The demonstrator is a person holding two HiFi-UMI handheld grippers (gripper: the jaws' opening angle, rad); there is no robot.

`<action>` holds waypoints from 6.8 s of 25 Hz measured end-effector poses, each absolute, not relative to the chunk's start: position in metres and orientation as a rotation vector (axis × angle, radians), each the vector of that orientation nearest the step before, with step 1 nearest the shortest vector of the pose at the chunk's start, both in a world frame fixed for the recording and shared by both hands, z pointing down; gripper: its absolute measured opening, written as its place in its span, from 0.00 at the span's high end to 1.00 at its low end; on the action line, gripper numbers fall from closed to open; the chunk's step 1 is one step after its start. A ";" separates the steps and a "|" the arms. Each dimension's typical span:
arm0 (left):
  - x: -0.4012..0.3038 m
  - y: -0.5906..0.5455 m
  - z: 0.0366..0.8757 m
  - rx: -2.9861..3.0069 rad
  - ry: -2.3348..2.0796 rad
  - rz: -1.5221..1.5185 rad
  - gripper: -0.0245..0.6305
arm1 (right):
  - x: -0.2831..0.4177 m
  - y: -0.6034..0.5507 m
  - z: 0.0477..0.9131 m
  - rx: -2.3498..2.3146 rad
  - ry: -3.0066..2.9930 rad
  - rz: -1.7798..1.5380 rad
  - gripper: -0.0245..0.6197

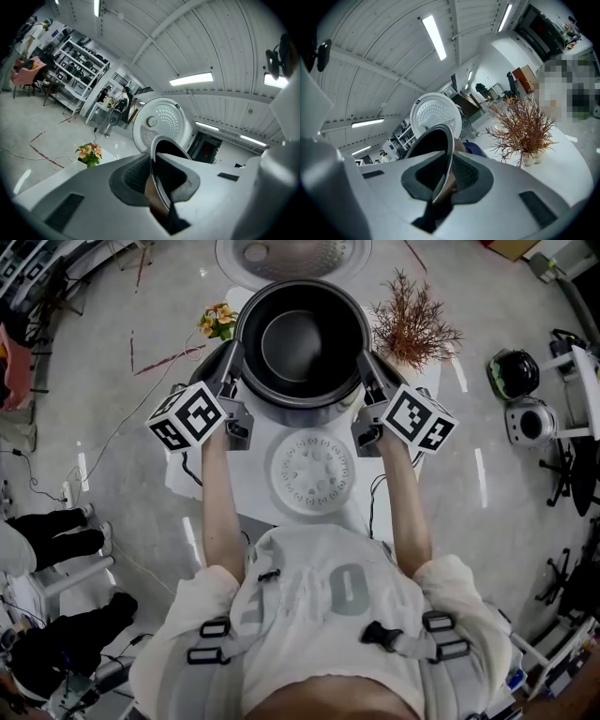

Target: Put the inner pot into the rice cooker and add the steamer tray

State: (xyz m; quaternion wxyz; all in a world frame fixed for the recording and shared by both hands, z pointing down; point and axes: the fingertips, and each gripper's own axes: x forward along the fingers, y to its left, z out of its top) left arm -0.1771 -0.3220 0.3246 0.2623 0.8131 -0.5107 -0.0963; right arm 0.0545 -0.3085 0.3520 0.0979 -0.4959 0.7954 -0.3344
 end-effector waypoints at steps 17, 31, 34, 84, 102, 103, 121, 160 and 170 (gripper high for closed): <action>-0.171 -0.332 0.341 2.228 -1.438 -0.134 0.90 | 0.057 -0.316 0.367 -1.584 2.450 -0.924 0.85; -0.173 -0.331 0.348 2.236 -1.492 0.057 0.90 | 0.055 -0.313 0.367 -1.699 2.413 -1.002 0.86; -0.170 -0.331 0.349 2.230 -1.493 0.081 0.90 | 0.057 -0.312 0.373 -1.720 2.417 -1.050 0.86; -0.191 -0.321 0.302 2.313 -1.801 0.087 0.81 | 0.040 -0.302 0.316 -1.747 2.736 -0.453 0.72; -0.153 -0.170 0.245 2.583 -2.027 -0.138 0.90 | 0.047 -0.200 0.277 -1.627 2.729 0.042 0.95; -0.153 -0.163 0.248 2.575 -2.045 -0.137 0.90 | 0.048 -0.195 0.278 -1.624 2.721 0.037 0.95; -0.144 -0.135 0.262 2.544 -2.002 -0.169 0.54 | 0.045 -0.158 0.293 -1.464 2.738 -0.134 0.44; -0.121 -0.062 0.581 1.843 -1.544 0.347 0.68 | 0.071 -0.109 0.575 -1.694 3.097 -0.961 0.62; -0.120 -0.061 0.583 1.848 -1.543 0.355 0.77 | 0.069 -0.104 0.580 -1.758 3.120 -0.902 0.80</action>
